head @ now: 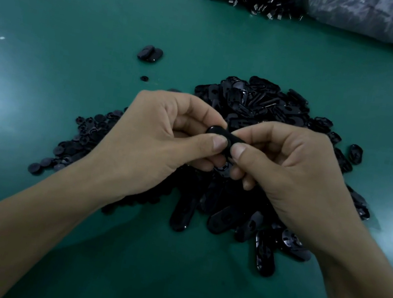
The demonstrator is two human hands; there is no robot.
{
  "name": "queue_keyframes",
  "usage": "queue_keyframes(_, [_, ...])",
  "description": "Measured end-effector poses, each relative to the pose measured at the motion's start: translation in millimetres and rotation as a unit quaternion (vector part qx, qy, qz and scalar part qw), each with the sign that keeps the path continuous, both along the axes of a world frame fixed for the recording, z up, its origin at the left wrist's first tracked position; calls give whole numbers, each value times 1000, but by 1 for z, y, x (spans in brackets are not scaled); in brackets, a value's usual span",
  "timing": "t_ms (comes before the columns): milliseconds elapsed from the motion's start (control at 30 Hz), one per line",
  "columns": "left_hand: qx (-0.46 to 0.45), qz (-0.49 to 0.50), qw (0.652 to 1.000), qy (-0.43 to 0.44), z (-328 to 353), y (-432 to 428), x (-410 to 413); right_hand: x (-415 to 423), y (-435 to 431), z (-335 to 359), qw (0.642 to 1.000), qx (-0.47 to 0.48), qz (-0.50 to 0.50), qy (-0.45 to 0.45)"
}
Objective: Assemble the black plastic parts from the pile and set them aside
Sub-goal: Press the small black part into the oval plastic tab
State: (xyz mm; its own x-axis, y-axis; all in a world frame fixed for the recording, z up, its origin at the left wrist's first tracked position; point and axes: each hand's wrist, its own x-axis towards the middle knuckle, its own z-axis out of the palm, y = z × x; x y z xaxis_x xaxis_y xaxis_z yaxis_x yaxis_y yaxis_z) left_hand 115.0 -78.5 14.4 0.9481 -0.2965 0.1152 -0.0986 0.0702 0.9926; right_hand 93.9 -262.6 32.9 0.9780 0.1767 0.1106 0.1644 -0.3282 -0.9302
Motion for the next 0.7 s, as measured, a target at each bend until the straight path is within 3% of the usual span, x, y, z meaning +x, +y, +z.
queue_keyframes(700, [37, 11, 999, -34, 0, 0, -2, -2, 0, 0, 1000, 8, -9, -5])
